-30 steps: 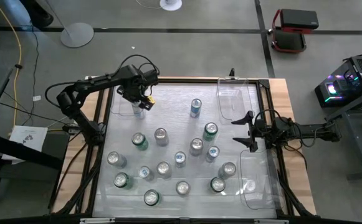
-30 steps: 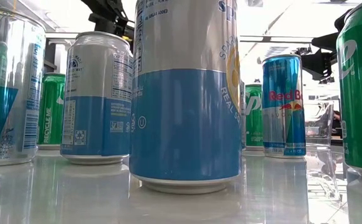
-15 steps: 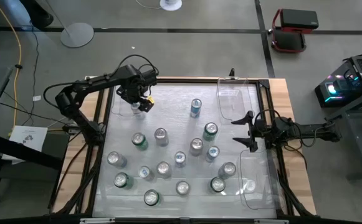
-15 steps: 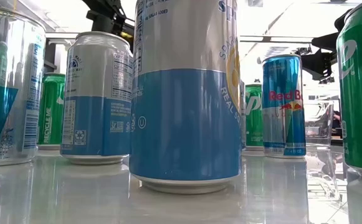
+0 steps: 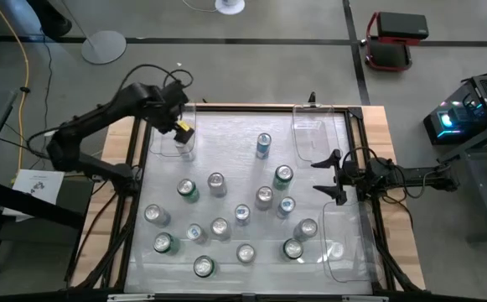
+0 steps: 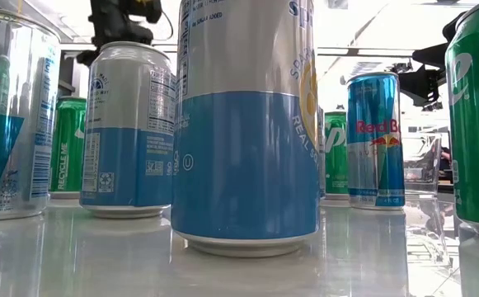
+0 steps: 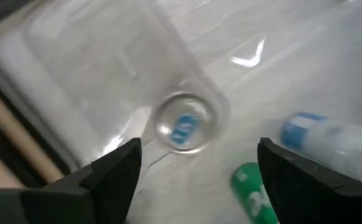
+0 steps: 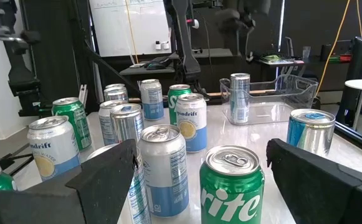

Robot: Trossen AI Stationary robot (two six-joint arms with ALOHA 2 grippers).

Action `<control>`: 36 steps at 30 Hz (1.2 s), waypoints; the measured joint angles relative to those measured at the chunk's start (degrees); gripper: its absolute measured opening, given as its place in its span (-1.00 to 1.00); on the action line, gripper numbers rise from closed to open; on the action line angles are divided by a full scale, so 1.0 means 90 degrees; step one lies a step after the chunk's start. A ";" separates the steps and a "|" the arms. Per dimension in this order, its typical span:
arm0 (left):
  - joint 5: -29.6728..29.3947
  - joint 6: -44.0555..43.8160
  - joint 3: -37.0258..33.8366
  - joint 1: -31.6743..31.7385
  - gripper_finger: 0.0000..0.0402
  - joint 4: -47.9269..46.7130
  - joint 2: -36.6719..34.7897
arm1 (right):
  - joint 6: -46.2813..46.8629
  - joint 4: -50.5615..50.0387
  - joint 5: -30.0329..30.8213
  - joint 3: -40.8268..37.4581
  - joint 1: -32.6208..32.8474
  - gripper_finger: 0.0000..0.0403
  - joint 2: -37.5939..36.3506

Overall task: Sort soda cans
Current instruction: Put the blue soda can into the top left transparent bin

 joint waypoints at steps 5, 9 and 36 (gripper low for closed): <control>0.0186 0.0106 0.0000 -0.1001 0.48 0.0678 -0.0581 | 0.0000 0.0001 0.0000 0.0001 -0.0001 0.74 0.0000; 0.0111 0.0377 0.0000 -0.2475 0.48 0.2096 -0.0888 | 0.0001 -0.0001 0.0000 0.0000 0.0001 0.74 0.0000; -0.0792 0.2713 -0.0005 -0.5615 0.48 0.5632 0.1989 | 0.0001 -0.0001 0.0000 0.0000 0.0001 0.74 -0.0002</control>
